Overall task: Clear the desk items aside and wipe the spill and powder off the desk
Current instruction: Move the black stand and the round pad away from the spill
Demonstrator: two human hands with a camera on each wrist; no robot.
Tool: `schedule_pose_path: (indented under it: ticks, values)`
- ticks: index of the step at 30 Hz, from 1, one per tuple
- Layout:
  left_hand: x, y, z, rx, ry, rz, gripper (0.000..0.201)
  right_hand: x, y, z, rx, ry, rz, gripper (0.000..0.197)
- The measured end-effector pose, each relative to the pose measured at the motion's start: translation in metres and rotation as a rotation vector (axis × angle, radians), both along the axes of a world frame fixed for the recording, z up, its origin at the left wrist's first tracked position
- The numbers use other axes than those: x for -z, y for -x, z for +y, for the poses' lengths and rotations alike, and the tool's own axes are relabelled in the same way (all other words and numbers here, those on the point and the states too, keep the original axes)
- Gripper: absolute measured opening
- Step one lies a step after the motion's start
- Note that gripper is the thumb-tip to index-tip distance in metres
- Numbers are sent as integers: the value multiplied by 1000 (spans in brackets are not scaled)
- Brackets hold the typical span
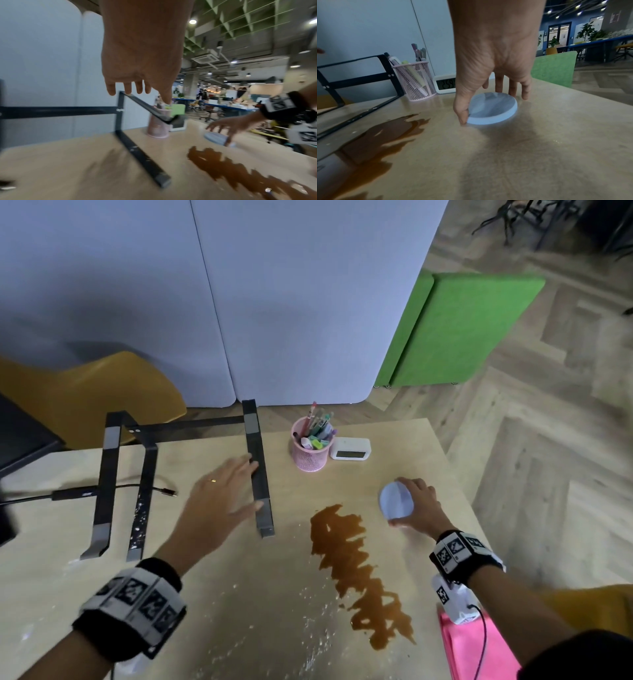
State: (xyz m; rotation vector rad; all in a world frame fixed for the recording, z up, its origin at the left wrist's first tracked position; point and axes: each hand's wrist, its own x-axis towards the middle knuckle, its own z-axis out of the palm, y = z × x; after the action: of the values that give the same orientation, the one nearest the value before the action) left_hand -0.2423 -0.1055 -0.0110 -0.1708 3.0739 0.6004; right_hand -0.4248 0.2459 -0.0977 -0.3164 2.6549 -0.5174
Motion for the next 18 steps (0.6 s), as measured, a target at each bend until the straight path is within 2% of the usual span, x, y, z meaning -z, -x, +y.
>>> schedule_pose_path:
  ticks: [4, 9, 18]
  values:
    - [16, 15, 32, 42, 112, -48, 71, -1, 1, -4, -15, -24, 34, 107]
    - [30, 22, 31, 49, 192, -46, 70, 1, 9, -7, -10, -73, 64, 110]
    - [46, 22, 28, 55, 257, -1, 65, -12, 77, -36, 52, -11, 127, 103]
